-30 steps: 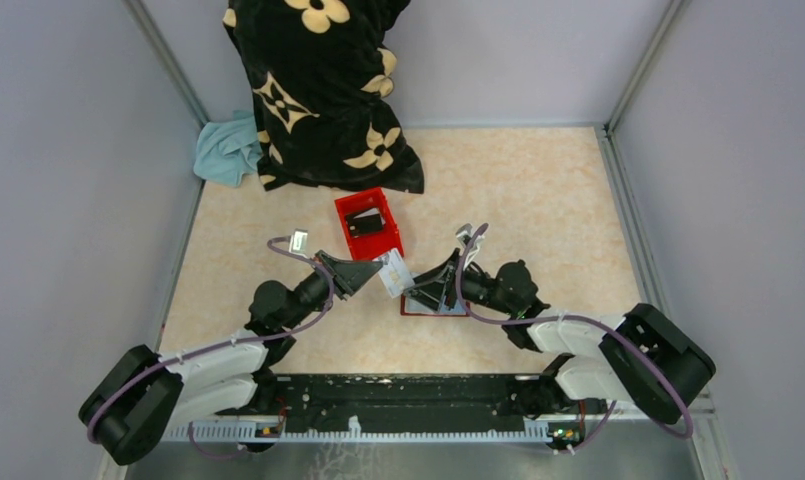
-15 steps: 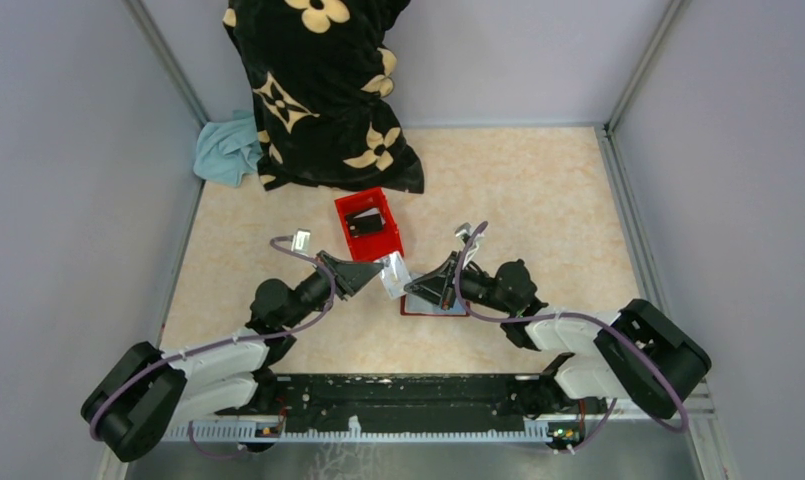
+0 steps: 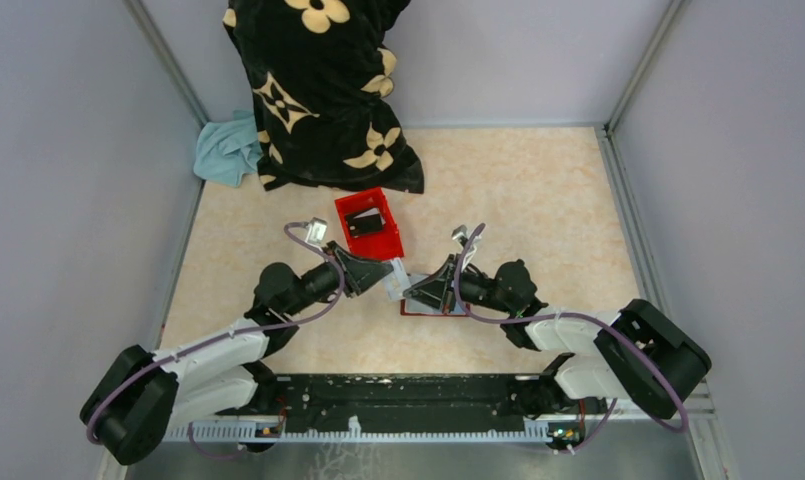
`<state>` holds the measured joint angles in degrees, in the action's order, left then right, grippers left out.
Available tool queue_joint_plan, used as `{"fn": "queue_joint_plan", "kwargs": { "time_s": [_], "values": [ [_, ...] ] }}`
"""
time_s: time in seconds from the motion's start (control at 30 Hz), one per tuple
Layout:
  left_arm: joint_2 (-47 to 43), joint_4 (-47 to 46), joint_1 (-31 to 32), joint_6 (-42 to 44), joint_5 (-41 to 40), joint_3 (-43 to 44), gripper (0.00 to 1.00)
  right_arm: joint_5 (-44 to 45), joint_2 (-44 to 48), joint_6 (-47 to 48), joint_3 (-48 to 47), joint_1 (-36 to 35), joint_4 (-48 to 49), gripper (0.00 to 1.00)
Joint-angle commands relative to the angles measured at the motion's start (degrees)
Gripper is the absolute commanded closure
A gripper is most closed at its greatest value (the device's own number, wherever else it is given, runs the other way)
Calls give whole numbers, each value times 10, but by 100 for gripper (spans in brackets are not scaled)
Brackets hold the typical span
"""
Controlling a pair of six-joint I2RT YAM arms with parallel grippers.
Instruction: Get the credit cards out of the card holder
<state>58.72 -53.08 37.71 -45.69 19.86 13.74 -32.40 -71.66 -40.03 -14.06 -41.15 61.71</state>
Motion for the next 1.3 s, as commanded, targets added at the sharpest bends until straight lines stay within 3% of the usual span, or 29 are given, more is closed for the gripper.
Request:
{"fn": "queue_joint_plan", "kwargs": {
  "time_s": [0.0, 0.17, 0.4, 0.57, 0.73, 0.83, 0.97, 1.03, 1.27],
  "values": [
    [-11, 48, -7, 67, 84, 36, 67, -51, 7, 17, -11, -3, 23, 100],
    [11, 61, -11, 93, 169, 61, 68, -81, 7, 25, -12, -3, 16, 100],
    [11, 58, -12, 104, 242, 67, 80, -101, 1, 33, -12, -3, 11, 100],
    [-5, 112, -12, 133, 262, 80, 83, -118, -8, 38, -17, -3, 12, 100],
    [-13, 130, -12, 142, 267, 84, 99, -134, -20, 40, -23, -3, 16, 100],
    [-15, 137, -12, 145, 250, 82, 100, -119, -20, 38, -21, -3, 16, 100],
    [-25, 137, -12, 142, 203, 74, 100, -113, -9, 37, -21, -3, 22, 70],
    [-37, 131, -12, 133, 168, 67, 100, -110, -2, 33, -18, -3, 32, 63],
    [-93, 4, -13, 58, 34, -9, 100, -89, 7, 7, -7, -3, 94, 57]
  ]
}}
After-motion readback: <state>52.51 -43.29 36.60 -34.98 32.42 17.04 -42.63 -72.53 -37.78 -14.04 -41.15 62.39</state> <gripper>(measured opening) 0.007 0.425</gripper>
